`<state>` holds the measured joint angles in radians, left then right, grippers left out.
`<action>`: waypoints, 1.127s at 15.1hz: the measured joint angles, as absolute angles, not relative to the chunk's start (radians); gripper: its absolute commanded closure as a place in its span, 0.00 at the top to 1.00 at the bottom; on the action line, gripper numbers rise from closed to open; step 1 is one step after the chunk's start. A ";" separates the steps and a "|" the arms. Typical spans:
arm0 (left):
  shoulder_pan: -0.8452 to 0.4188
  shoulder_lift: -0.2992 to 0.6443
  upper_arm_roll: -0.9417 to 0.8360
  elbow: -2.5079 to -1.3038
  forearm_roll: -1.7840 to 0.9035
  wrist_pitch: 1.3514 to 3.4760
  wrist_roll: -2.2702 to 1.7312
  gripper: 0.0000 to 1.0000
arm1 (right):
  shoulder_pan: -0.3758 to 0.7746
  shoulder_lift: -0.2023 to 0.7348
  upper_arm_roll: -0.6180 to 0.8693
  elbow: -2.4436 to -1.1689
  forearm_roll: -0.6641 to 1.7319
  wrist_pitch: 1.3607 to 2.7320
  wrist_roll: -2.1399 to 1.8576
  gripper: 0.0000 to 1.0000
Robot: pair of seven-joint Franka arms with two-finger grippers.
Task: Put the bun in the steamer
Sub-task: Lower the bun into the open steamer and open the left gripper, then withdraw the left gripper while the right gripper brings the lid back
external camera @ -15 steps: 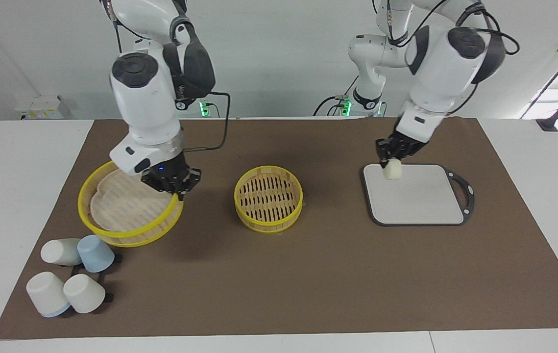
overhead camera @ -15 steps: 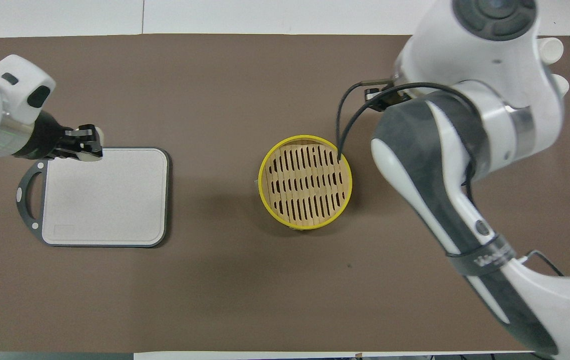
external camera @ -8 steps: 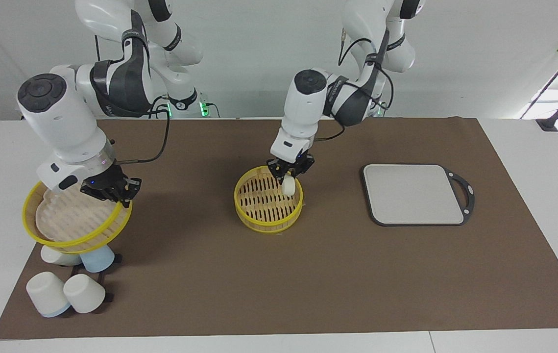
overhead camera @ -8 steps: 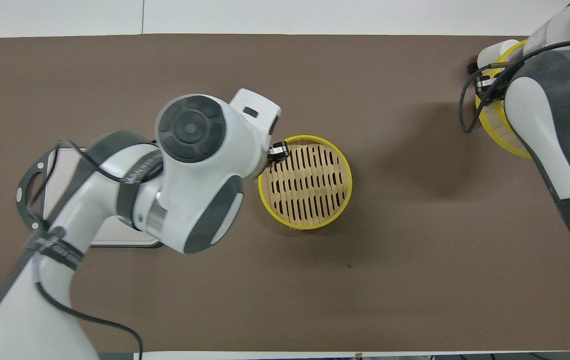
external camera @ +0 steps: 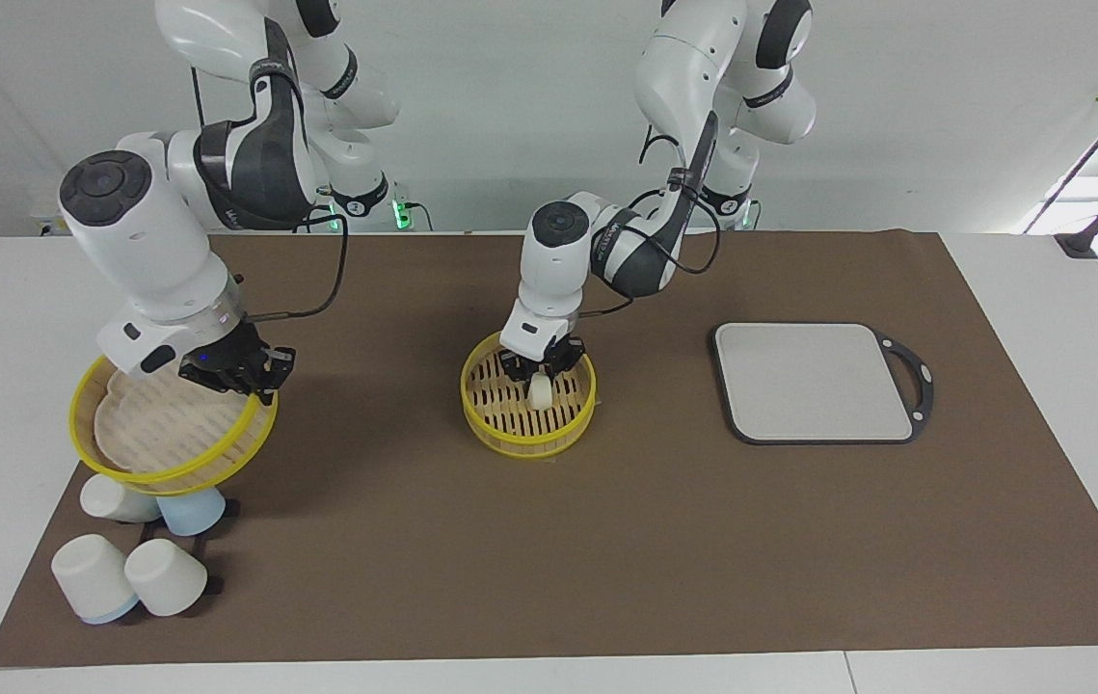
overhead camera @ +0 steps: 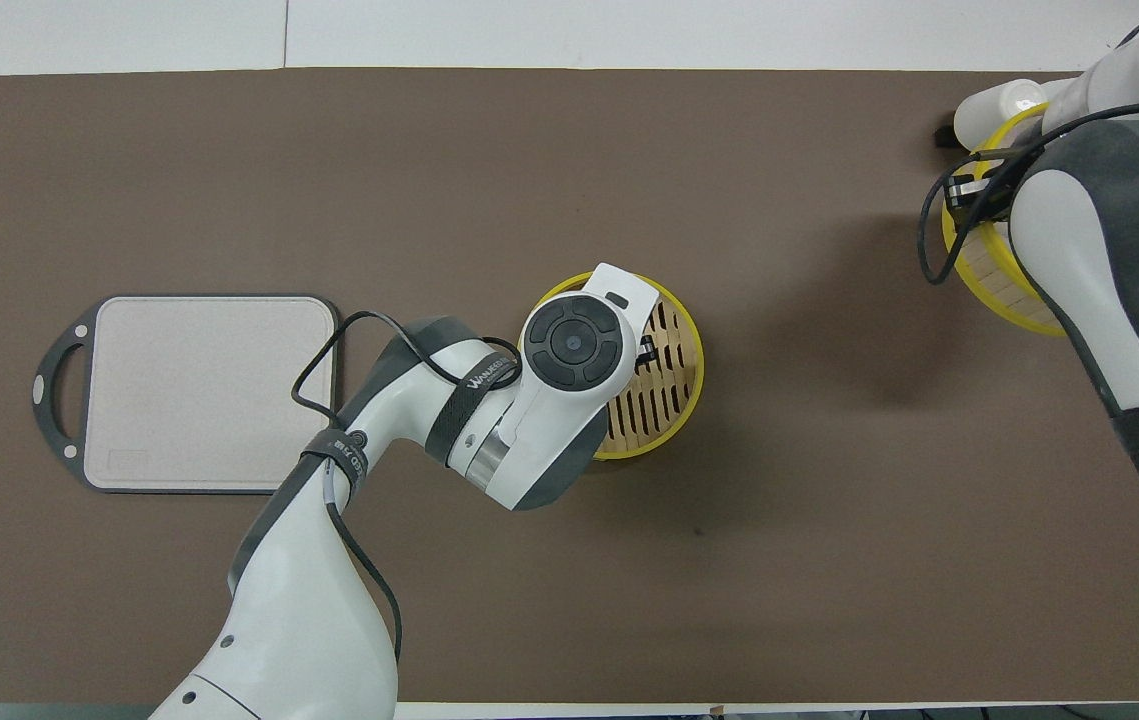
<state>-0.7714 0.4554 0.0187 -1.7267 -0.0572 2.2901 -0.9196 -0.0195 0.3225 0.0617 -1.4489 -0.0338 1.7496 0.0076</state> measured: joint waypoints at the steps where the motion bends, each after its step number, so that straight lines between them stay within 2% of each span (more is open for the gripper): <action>1: -0.771 0.455 0.019 -1.725 -0.057 2.290 -0.923 1.00 | -0.020 0.321 0.062 -1.450 -0.033 1.750 0.008 0.00; 5: -0.749 0.389 0.035 -1.708 -0.057 2.188 -0.926 1.00 | -0.019 0.320 0.062 -1.450 -0.031 1.751 0.008 0.00; 9: -0.580 0.199 0.048 -1.689 -0.048 1.933 -0.797 1.00 | 0.035 0.319 0.075 -1.450 -0.021 1.787 0.110 0.00; 13: -0.346 0.047 0.060 -1.687 -0.047 1.749 -0.488 1.00 | 0.282 0.320 0.080 -1.435 -0.026 1.809 0.437 0.00; 17: -0.178 -0.027 0.062 -1.687 -0.047 1.638 -0.230 1.00 | 0.525 0.369 0.078 -1.427 -0.067 1.877 0.761 0.00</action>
<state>-0.1783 -0.0270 0.0620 -1.6872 -0.0467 1.6383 -0.2300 0.5253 0.3687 0.0775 -1.4269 -0.0673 1.8774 0.7609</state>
